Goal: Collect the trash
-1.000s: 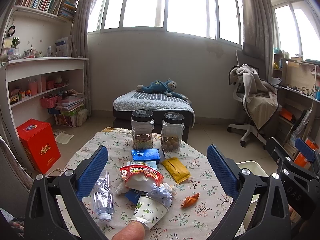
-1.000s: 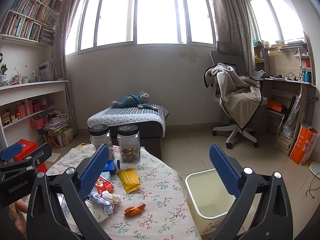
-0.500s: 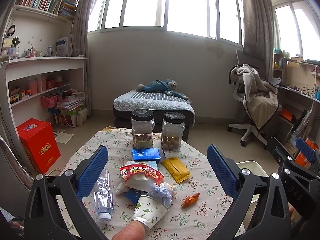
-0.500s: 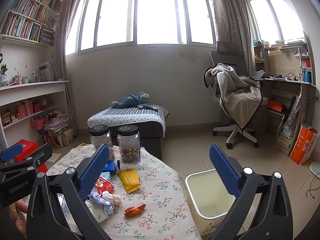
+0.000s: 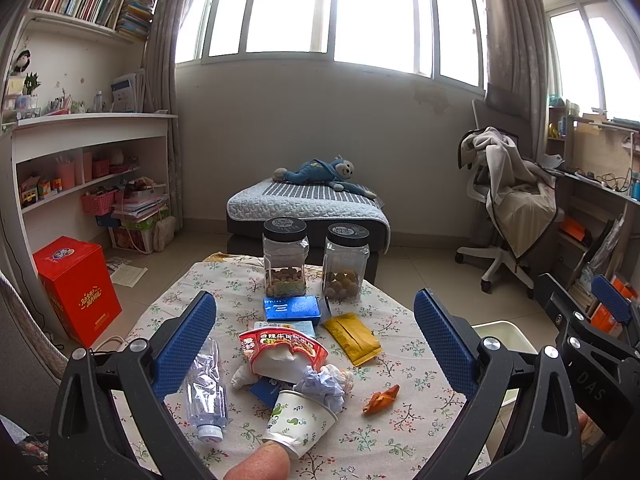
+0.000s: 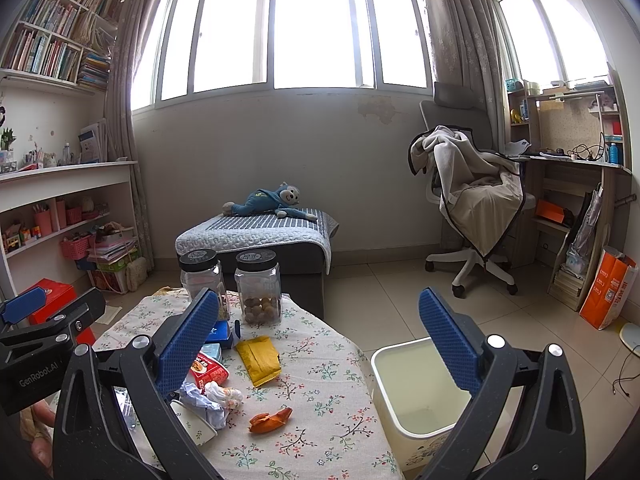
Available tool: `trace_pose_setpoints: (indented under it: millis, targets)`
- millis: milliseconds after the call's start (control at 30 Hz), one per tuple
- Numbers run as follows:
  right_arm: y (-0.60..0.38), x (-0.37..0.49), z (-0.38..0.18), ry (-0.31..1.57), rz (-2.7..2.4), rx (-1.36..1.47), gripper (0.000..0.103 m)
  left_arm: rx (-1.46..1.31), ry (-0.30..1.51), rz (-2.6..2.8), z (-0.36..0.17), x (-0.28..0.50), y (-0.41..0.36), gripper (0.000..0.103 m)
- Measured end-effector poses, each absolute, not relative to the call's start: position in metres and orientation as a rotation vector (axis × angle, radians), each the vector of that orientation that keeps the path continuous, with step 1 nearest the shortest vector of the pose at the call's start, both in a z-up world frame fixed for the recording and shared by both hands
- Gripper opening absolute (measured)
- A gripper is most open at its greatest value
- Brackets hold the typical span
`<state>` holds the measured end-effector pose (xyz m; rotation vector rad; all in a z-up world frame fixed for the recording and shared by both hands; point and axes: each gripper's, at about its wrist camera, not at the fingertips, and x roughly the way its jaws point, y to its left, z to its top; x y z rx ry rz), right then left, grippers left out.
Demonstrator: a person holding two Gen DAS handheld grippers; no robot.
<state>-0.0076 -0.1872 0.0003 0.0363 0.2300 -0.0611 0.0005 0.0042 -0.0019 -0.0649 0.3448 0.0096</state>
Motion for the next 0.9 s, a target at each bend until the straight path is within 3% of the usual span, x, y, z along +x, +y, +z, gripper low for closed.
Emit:
trace_pose_setpoints:
  millis: [900]
  targets:
    - [-0.1869, -0.0091, -0.0006, 0.231, -0.061, 0.036, 0.096, -0.065, 0.348, 0.008, -0.0008, 0.0012, 0.0061, 0.096]
